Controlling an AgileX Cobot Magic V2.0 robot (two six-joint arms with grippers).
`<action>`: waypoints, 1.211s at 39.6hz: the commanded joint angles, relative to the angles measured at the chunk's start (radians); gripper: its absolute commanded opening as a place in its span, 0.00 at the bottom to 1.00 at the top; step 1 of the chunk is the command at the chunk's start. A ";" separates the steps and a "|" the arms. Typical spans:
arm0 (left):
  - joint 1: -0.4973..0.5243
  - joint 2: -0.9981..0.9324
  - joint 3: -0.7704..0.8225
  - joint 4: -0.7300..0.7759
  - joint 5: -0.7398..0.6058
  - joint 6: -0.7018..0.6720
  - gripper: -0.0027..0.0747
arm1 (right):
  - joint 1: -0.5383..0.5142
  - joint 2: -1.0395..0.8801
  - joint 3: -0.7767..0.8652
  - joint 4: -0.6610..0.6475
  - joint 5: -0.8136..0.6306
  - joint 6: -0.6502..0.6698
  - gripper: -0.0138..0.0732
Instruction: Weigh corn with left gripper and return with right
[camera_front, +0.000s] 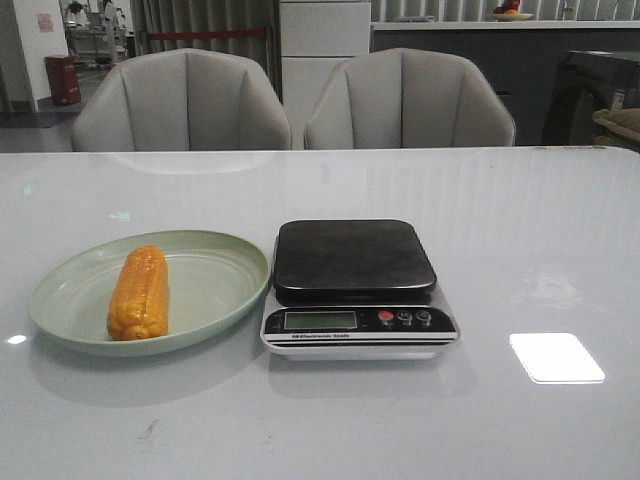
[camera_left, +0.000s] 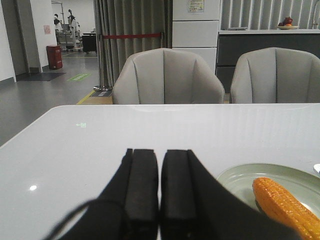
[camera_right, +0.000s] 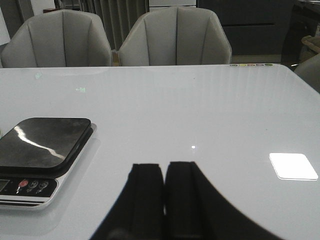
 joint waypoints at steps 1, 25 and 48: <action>0.001 -0.020 0.031 -0.009 -0.085 -0.005 0.19 | -0.005 -0.020 0.010 -0.011 -0.091 -0.007 0.33; 0.001 -0.020 0.031 -0.009 -0.085 -0.005 0.19 | -0.005 -0.020 0.010 -0.011 -0.091 -0.007 0.33; -0.008 0.035 -0.142 -0.019 -0.062 -0.005 0.19 | -0.005 -0.020 0.010 -0.011 -0.091 -0.007 0.33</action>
